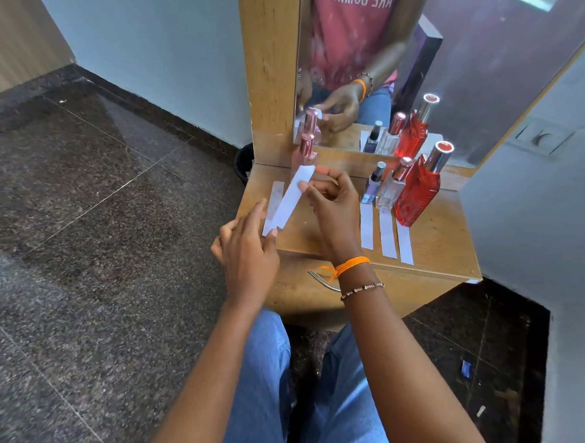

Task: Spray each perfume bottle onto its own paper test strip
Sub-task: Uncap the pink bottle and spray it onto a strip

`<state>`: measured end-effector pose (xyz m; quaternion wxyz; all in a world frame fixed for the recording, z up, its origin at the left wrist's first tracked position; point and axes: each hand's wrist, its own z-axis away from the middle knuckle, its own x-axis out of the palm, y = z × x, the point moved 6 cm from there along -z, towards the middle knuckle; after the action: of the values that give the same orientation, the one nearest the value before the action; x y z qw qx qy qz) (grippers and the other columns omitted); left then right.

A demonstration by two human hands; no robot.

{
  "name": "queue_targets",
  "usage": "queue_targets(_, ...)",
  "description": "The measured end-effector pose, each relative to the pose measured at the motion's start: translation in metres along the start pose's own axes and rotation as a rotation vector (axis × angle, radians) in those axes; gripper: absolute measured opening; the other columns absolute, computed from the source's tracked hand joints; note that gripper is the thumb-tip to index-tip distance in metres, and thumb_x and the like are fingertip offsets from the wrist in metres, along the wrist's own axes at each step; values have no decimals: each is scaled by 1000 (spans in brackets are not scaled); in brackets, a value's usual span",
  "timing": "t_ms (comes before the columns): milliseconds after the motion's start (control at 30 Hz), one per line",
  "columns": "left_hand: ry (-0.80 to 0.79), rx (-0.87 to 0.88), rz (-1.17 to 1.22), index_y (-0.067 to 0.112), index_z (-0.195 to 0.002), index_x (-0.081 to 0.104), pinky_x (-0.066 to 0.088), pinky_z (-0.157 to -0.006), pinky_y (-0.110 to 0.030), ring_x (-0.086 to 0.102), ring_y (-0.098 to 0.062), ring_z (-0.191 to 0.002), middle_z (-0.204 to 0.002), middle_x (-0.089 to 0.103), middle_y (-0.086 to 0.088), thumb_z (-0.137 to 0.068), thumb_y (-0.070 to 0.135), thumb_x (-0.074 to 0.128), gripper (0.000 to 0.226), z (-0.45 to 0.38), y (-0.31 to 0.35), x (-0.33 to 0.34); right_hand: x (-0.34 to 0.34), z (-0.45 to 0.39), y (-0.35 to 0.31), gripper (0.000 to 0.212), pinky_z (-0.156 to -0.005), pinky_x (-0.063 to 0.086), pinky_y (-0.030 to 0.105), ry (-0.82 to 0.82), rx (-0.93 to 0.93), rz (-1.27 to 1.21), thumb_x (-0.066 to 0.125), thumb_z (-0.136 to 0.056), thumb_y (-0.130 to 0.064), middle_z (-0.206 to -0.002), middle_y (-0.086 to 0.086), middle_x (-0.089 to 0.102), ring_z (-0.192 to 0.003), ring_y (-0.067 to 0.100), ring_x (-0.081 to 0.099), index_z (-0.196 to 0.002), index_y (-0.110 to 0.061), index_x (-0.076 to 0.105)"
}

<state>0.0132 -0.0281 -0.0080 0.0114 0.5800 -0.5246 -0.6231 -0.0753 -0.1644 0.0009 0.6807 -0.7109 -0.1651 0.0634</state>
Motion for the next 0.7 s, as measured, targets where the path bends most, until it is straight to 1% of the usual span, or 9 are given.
queue_targets(100, 2, 25, 134, 31, -133, 43, 19, -94, -30, 39, -16, -117, -121, 61, 14, -88, 24, 57, 47, -2, 12, -3, -12, 4, -5, 33, -56, 44, 15, -3, 25, -88, 62, -86, 3, -70, -2, 57, -60, 3, 55, -116, -9, 54)
queue_targets(200, -34, 20, 324, 25, -132, 46, 34, -94, -31, 44, -19, -113, -118, 59, 5, -88, 21, 58, 46, -2, 26, -1, -24, 13, -9, 36, -58, 49, 20, -7, 69, -192, 52, -89, 7, -84, 7, 52, -60, 10, 57, -119, -14, 52)
queue_targets(267, -57, -34, 500, 22, -132, 43, 39, -88, -20, 50, -12, -105, -111, 58, 6, -87, 17, 59, 48, 0, 34, 3, -33, 22, -12, 31, -60, 52, 21, 26, 74, -231, 49, -88, 9, -88, 9, 52, -59, 12, 61, -105, -16, 55)
queue_targets(333, -111, -174, 691, 21, -132, 40, 39, -80, -8, 54, 1, -96, -103, 57, 11, -88, 19, 60, 48, 3, 38, 10, -38, 31, -12, 26, -63, 56, 23, 36, 98, -282, 49, -88, 12, -85, 7, 53, -62, 14, 67, -88, -14, 52)
queue_targets(367, -158, -246, 776, 20, -131, 43, 40, -78, -8, 55, 4, -94, -103, 59, 12, -89, 20, 59, 45, 3, 39, 16, -38, 36, -9, 27, -66, 57, 24, 24, 126, -311, 51, -87, 13, -83, 8, 53, -65, 17, 69, -82, -13, 49)
queue_targets(433, -255, -341, 902, 16, -120, 55, 45, -80, -13, 60, -3, -97, -106, 65, 4, -90, 20, 58, 30, 2, 43, 28, -38, 44, -3, 29, -73, 57, 31, -2, 162, -295, 56, -86, 13, -78, 10, 53, -71, 23, 67, -74, -12, 47)
queue_targets(500, -274, -365, 946, 15, -103, 65, 50, -78, -13, 64, -9, -96, -99, 69, 1, -90, 18, 58, 15, -1, 45, 32, -39, 49, 2, 29, -65, 51, 32, -23, 177, -127, 62, -85, 8, -72, 6, 53, -75, 25, 59, -70, -14, 49)
queue_targets(600, -223, -349, 888, 18, -87, 68, 52, -75, -16, 65, -8, -86, -85, 70, 5, -87, 13, 60, 10, -8, 41, 31, -39, 51, 5, 27, -48, 47, 22, -90, 186, 22, 67, -83, 3, -65, -2, 54, -60, 11, 53, -69, -15, 53)
queue_targets(700, -189, -288, 801, 23, -80, 68, 51, -76, -21, 65, -6, -83, -84, 70, 6, -83, 9, 65, 14, -17, 36, 28, -35, 45, 1, 26, -54, 49, 22, -165, 176, 95, 69, -82, 0, -63, -5, 56, -57, 6, 53, -68, -16, 55)
